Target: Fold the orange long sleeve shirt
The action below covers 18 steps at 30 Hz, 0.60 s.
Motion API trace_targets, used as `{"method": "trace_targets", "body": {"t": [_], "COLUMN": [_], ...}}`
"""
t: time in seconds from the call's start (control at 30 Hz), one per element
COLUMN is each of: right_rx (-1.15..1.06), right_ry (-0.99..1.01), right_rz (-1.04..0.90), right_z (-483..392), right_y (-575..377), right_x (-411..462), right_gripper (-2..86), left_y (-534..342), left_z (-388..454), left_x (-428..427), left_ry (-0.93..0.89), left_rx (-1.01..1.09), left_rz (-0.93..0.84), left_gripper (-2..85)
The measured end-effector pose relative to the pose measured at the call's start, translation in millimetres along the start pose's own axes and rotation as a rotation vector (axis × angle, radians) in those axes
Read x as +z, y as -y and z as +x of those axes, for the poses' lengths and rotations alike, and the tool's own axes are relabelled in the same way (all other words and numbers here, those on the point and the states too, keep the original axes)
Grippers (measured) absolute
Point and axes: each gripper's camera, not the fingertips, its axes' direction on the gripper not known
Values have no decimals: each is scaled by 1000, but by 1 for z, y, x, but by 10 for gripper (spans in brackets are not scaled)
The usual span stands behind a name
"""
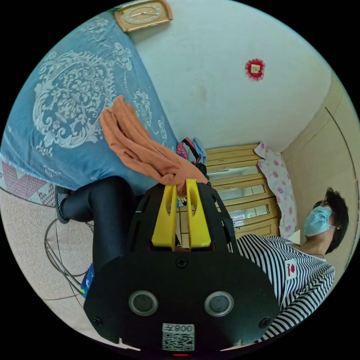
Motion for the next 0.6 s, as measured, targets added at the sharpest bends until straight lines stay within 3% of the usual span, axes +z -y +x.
{"method": "trace_targets", "body": {"t": [0.33, 0.6], "right_rx": [-38, -157], "right_ry": [88, 150], "right_rz": [82, 128], "right_z": [56, 96], "right_y": [26, 164], "right_x": [-46, -115], "right_gripper": [13, 12], "left_y": [62, 236], "left_z": [-23, -40], "left_x": [77, 202], "left_ry": [-82, -126], "left_rx": [118, 260], "left_rz": [-36, -97], "left_gripper": [48, 48]}}
